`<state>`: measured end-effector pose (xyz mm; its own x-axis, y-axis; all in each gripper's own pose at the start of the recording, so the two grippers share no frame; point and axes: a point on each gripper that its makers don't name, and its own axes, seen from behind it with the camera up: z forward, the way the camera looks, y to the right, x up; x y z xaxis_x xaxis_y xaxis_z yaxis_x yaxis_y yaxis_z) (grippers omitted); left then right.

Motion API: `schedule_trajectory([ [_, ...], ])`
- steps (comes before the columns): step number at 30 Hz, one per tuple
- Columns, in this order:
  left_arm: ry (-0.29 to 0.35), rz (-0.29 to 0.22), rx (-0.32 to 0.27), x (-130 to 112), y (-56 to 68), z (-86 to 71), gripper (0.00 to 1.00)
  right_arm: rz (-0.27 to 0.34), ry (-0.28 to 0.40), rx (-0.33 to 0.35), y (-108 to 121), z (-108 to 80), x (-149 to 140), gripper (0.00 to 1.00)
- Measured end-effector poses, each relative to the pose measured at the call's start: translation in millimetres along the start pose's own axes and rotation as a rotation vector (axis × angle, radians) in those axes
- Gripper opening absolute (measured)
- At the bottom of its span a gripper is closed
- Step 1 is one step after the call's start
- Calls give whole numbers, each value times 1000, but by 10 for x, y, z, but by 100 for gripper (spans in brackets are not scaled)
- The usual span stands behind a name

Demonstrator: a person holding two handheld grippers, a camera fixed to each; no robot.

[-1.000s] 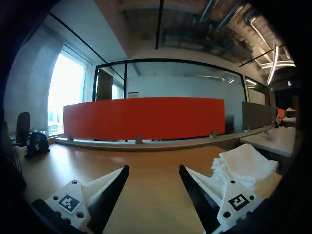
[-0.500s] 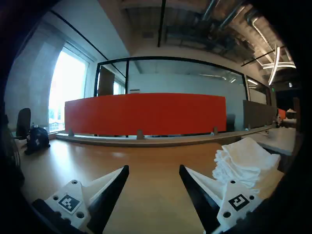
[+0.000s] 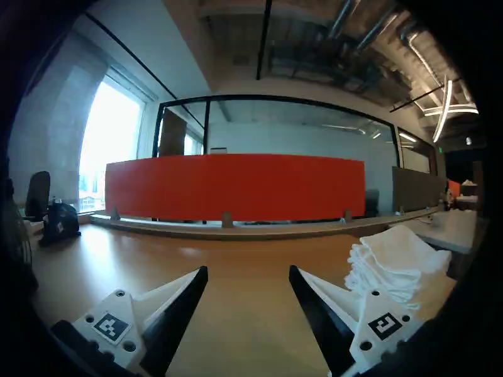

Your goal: Fold towel

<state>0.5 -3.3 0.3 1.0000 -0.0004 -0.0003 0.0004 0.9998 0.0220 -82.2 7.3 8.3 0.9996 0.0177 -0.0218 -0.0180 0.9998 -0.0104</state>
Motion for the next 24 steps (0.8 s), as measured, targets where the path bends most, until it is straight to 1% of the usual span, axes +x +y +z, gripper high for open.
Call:
schedule_trajectory([
  [24, 0, 0, 0, 1, -1, 4, 98, 1, 1, 9, -16, -17, 3, 100],
])
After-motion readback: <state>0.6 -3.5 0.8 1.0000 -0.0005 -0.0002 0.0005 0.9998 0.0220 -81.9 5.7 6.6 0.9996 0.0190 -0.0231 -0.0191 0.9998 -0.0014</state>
